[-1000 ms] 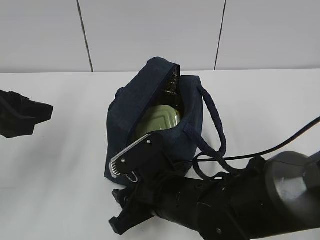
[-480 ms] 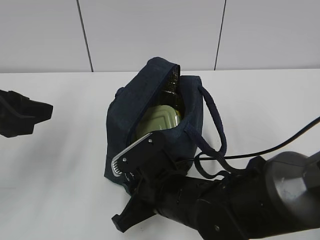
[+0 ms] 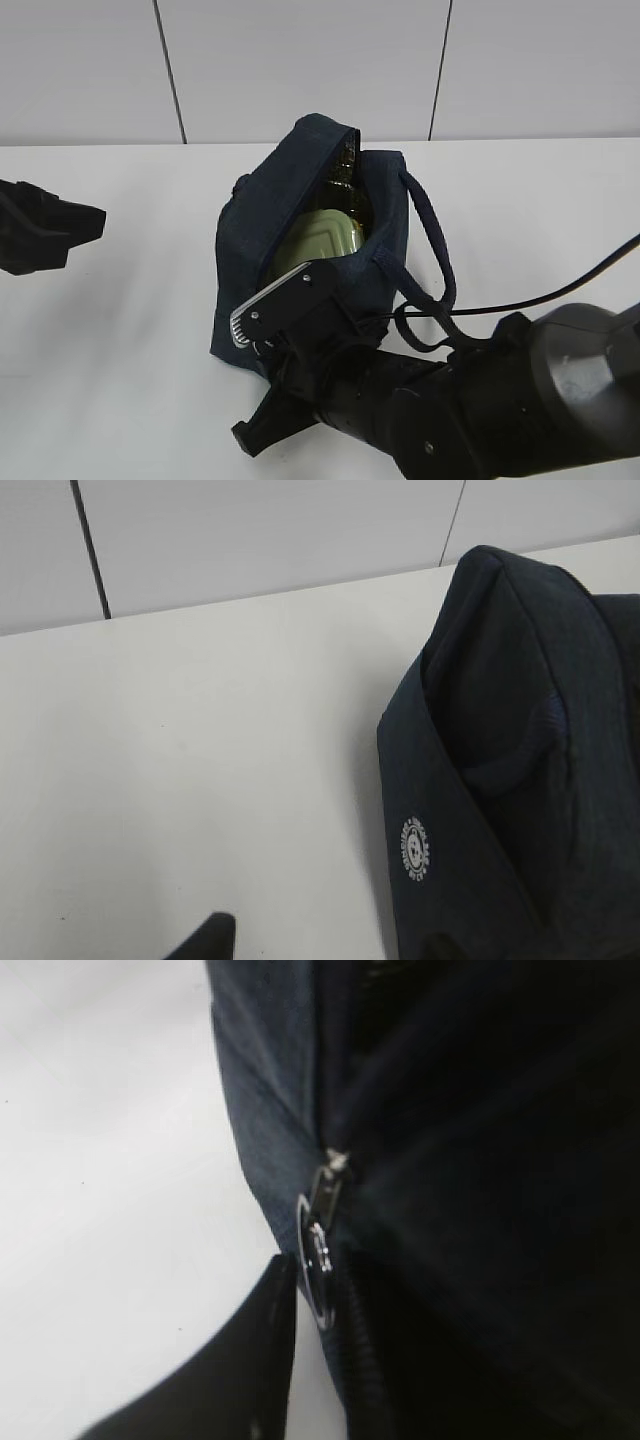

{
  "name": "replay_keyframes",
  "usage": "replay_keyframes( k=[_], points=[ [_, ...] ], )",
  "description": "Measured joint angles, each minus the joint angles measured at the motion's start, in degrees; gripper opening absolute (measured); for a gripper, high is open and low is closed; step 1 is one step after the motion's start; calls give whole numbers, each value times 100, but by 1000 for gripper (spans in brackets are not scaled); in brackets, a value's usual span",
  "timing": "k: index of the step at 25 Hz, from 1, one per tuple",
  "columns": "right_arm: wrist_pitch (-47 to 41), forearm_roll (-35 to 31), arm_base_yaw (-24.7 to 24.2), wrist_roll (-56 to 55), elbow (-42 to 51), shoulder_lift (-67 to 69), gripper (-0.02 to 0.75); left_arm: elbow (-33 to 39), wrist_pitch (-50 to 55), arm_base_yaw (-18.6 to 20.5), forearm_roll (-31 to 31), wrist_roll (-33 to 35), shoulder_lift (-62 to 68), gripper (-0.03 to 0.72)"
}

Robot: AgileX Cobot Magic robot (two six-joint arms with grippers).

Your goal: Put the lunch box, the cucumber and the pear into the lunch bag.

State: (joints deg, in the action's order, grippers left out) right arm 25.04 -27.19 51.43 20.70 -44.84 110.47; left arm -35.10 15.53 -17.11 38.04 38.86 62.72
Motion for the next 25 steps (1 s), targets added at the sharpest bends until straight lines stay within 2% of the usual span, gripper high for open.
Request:
replay_keyframes(
  k=[25],
  points=[
    [-89, -141, 0, 194, 0, -201, 128, 0, 0, 0, 0, 0, 0, 342]
  ],
)
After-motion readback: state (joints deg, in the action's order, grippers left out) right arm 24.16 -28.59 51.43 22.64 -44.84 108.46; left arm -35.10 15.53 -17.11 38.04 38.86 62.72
